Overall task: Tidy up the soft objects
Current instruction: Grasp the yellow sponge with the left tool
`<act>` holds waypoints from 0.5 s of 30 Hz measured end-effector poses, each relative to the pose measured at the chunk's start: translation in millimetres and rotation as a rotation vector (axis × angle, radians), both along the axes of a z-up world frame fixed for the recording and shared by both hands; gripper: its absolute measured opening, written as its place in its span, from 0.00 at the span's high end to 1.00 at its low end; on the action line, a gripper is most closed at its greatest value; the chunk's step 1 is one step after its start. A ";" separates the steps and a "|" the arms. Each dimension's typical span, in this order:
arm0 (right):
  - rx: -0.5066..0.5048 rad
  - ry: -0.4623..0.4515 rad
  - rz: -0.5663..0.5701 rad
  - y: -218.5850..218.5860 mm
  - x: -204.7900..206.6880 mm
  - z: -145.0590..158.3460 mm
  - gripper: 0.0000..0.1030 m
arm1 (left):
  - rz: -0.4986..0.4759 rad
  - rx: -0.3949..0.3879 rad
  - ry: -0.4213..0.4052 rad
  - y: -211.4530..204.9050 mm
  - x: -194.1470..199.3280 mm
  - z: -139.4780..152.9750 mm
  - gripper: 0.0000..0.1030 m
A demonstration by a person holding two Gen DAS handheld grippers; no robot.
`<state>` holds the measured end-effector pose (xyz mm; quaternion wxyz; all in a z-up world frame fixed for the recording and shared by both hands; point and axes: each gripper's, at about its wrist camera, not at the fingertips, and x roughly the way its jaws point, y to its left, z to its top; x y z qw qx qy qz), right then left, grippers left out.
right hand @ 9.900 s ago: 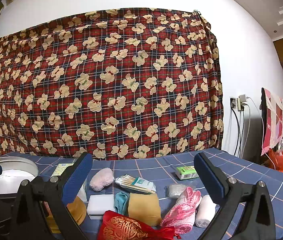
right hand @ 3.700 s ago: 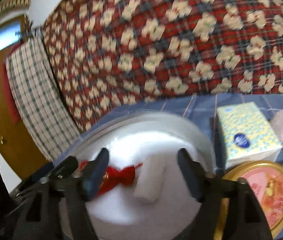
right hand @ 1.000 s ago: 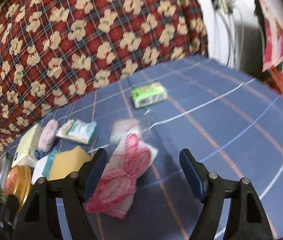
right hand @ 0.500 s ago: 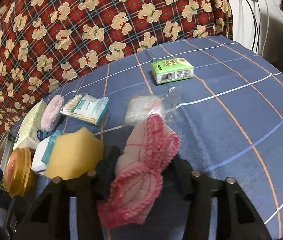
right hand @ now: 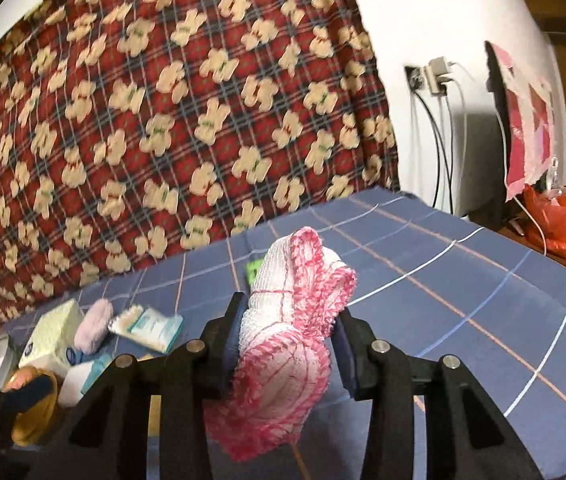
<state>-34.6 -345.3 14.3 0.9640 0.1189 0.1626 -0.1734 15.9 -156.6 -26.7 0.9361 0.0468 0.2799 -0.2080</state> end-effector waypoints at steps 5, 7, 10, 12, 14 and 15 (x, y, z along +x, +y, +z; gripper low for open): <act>-0.008 -0.010 0.022 3.2 0.9 2.6 0.58 | -0.030 0.003 0.081 -23.1 19.4 -6.1 0.24; -0.005 -0.013 0.024 3.2 0.8 2.5 0.58 | -0.050 0.002 0.125 -30.2 27.5 -10.0 0.26; -0.006 -0.019 0.028 4.0 -0.5 2.4 0.57 | -0.033 -0.004 0.222 -37.4 43.6 -19.5 0.26; -0.010 -0.015 0.031 4.6 -0.5 2.0 0.57 | -0.023 -0.020 0.284 -38.0 53.1 -26.4 0.26; -0.015 -0.005 0.036 5.7 1.6 2.0 0.57 | -0.019 -0.015 0.306 -40.6 56.8 -28.9 0.26; -0.016 -0.002 0.037 5.3 2.1 1.9 0.57 | -0.028 -0.015 0.309 -42.6 56.2 -29.0 0.26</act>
